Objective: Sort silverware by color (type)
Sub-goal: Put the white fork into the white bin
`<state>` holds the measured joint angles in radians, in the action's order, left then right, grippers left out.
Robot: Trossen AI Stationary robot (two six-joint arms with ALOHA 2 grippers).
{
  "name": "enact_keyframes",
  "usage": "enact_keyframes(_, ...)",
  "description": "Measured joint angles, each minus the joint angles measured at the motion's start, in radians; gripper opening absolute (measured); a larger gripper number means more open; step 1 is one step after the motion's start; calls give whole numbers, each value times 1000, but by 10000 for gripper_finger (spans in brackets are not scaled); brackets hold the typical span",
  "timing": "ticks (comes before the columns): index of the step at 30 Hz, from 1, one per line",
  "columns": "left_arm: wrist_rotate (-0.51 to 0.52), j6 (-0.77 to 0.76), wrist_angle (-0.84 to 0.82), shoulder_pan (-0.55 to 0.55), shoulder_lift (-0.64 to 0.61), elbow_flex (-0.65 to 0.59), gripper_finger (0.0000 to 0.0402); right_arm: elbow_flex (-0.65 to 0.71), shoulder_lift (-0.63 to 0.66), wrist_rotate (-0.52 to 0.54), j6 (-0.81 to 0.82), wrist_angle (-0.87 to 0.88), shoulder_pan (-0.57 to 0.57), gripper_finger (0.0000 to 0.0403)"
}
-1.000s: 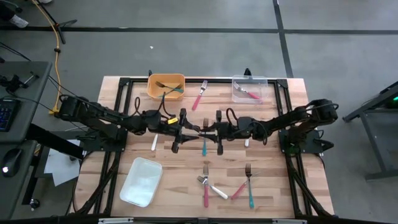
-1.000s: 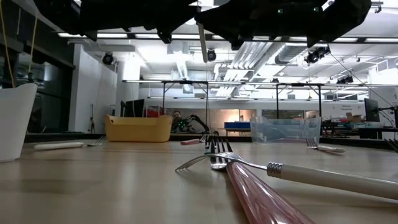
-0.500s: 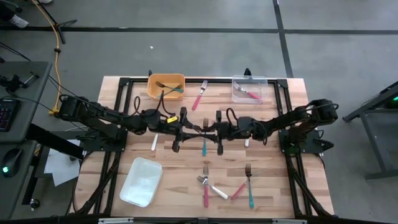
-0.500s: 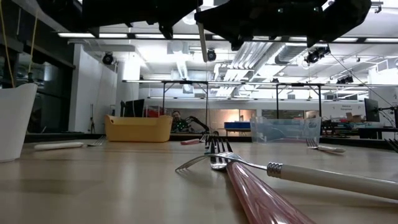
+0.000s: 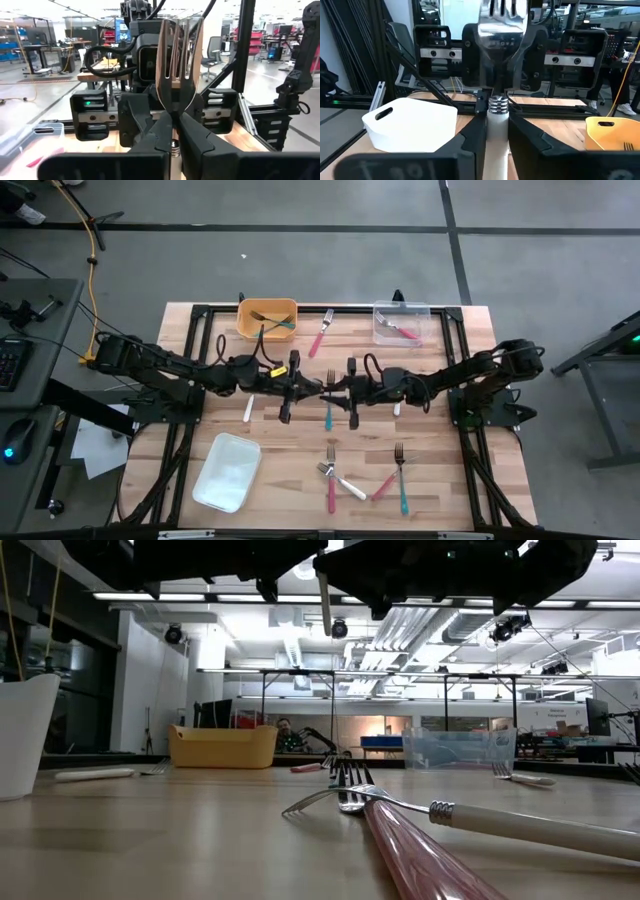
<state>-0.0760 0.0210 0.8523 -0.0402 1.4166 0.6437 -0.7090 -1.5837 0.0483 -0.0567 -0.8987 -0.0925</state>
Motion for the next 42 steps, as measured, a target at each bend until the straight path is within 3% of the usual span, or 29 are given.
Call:
enact_keyframes(8, 6, 17, -29, 1, -23, 4, 5, 0, -1, 55, 8, 35, 0, 123)
enact_keyframes(11, 23, 33, -189, -1, -74, 26, 5, 1, 0, 59, 5, 63, 0, 129)
enact_keyframes(19, 213, -7, -827, -98, -227, 165, 4, 1, 9, 88, -5, 193, 0, 128)
enact_keyframes(25, 348, -308, -1419, -260, -272, 362, 4, 2, 9, 162, 15, 318, 0, 128)
enact_keyframes(29, 358, -590, -1664, -386, -250, 466, 4, 2, 9, 166, 35, 353, 0, 128)
enact_keyframes(36, 235, -1045, -1891, -554, -170, 500, 4, 2, 9, 166, 33, 365, 0, 128)
enact_keyframes(42, 85, -1190, -1893, -629, -50, 500, 4, 2, 9, 166, 39, 390, 0, 128)
